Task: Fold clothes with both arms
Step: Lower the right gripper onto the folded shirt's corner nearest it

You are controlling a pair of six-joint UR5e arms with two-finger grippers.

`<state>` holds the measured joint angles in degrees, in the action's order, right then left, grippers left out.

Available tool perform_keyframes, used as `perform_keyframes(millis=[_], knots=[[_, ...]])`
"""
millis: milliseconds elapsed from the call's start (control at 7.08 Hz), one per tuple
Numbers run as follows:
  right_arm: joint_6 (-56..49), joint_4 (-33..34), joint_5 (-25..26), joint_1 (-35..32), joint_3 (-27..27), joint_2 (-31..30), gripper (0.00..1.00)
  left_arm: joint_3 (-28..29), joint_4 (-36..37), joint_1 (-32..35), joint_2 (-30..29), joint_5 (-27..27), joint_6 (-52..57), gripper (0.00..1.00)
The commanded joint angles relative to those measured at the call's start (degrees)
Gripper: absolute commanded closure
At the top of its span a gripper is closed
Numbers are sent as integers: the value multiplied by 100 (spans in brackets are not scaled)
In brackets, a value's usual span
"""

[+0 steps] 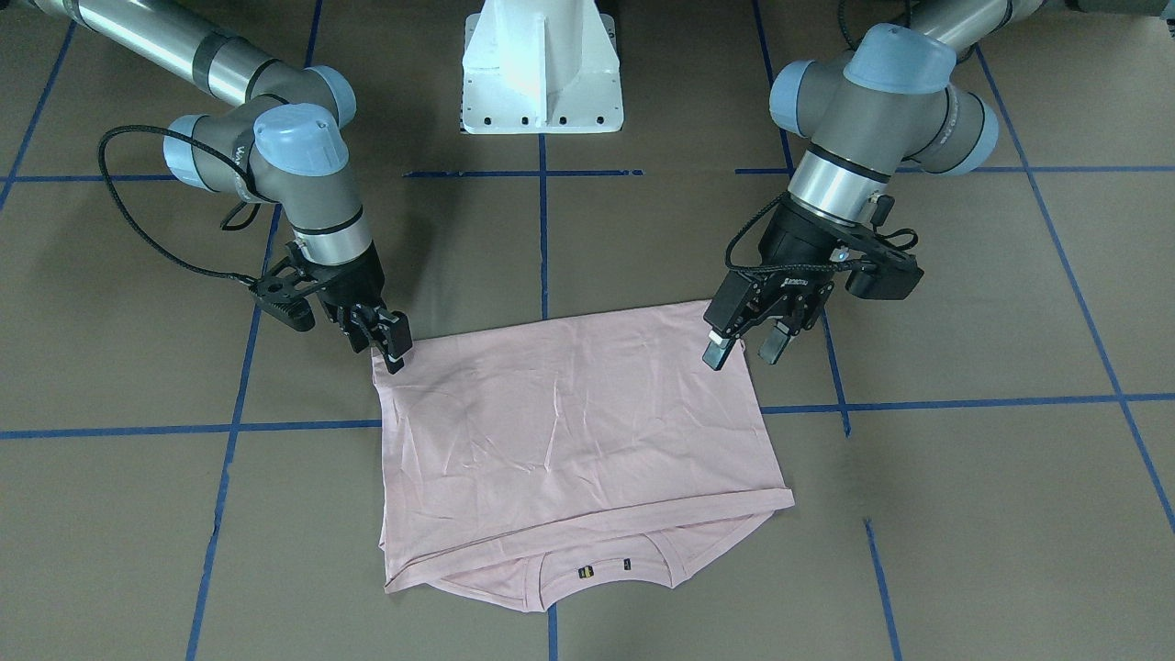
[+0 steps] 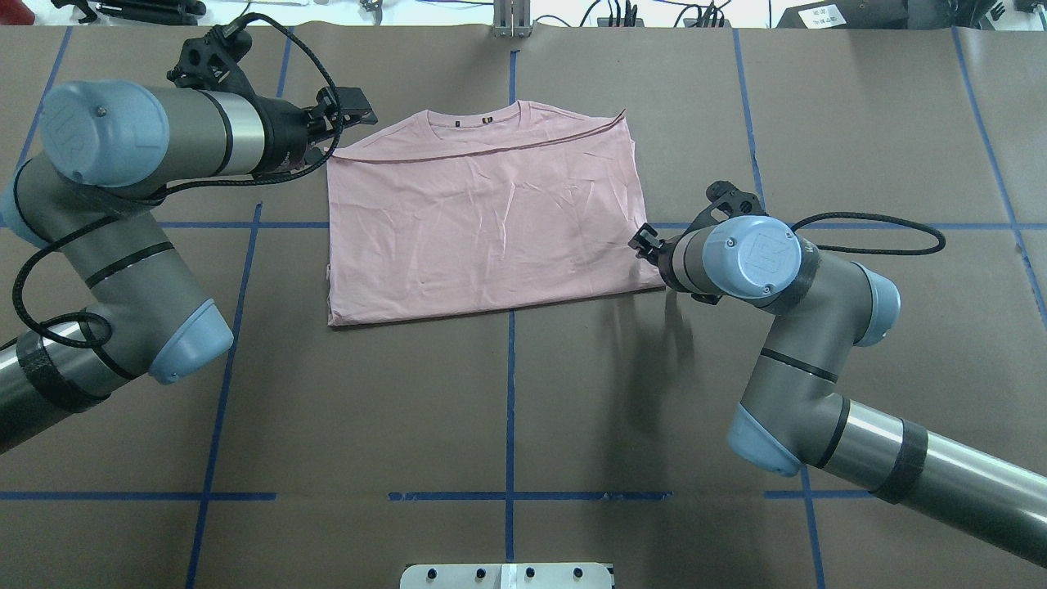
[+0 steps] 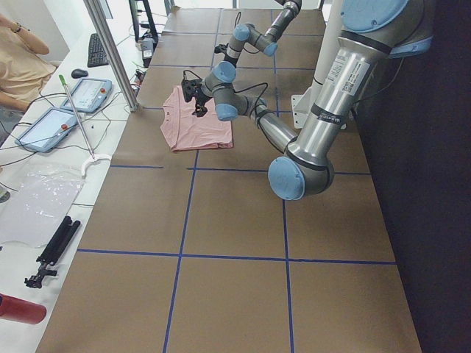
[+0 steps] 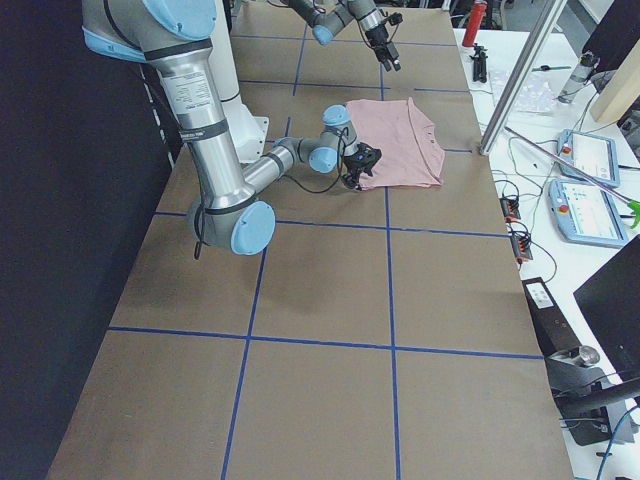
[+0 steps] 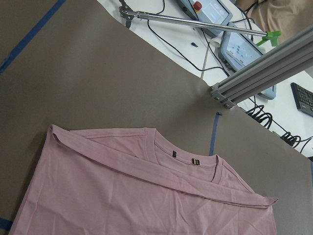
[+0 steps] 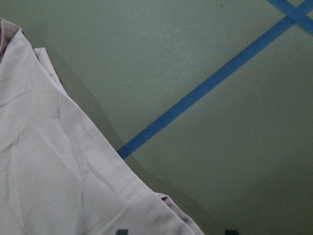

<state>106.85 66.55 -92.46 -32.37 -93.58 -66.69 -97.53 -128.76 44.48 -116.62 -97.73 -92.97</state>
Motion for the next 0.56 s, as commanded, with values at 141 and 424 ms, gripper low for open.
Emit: perform_keyframes(millis=[141,424], knots=[[11,7,8,64,33,-2,32,-20,0,0,-1,9,-177,0],[11,7,8,64,33,-2,87,-55,-9,0,8,9,-195,0]])
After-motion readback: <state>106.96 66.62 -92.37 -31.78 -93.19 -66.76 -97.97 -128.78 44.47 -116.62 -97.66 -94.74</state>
